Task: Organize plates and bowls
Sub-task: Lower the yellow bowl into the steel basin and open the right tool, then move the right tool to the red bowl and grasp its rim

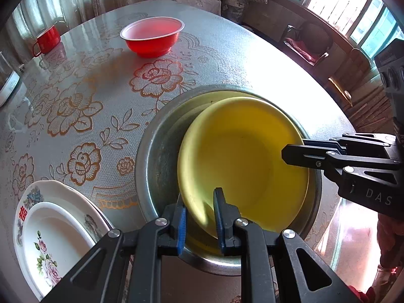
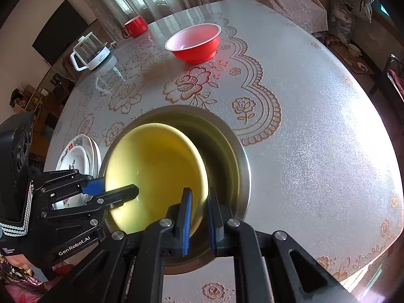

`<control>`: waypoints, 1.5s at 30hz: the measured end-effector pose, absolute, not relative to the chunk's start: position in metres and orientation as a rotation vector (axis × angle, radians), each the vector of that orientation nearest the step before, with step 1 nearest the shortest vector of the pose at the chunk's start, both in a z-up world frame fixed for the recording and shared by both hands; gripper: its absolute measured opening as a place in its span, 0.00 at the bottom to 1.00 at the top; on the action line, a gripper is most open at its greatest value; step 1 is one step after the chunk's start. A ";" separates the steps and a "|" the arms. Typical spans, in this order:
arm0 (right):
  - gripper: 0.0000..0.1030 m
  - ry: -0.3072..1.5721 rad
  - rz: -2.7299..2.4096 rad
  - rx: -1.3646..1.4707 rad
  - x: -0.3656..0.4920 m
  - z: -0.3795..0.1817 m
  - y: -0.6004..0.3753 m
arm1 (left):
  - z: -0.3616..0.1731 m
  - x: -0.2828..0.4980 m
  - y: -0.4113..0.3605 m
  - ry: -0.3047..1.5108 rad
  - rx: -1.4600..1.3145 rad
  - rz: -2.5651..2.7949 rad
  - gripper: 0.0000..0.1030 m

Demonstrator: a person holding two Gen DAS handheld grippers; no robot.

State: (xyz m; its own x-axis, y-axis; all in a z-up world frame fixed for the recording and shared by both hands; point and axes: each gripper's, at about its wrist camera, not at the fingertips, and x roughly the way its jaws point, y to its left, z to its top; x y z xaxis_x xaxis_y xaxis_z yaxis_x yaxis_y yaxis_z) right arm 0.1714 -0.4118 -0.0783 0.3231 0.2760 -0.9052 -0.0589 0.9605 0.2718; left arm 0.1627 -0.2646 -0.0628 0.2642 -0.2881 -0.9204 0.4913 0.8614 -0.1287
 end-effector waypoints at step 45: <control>0.24 1.138 0.182 0.186 0.184 -0.050 -0.423 | -0.027 0.189 -0.232 1.130 0.015 -0.458 0.71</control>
State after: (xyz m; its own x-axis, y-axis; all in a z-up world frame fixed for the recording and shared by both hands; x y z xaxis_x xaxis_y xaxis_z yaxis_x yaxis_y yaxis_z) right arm 0.1842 -0.4229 -0.0498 0.4080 0.2379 -0.8815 -0.0490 0.9698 0.2390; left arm 0.1887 -0.2316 -0.0271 0.3441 -0.3454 -0.8731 0.3606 0.9072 -0.2167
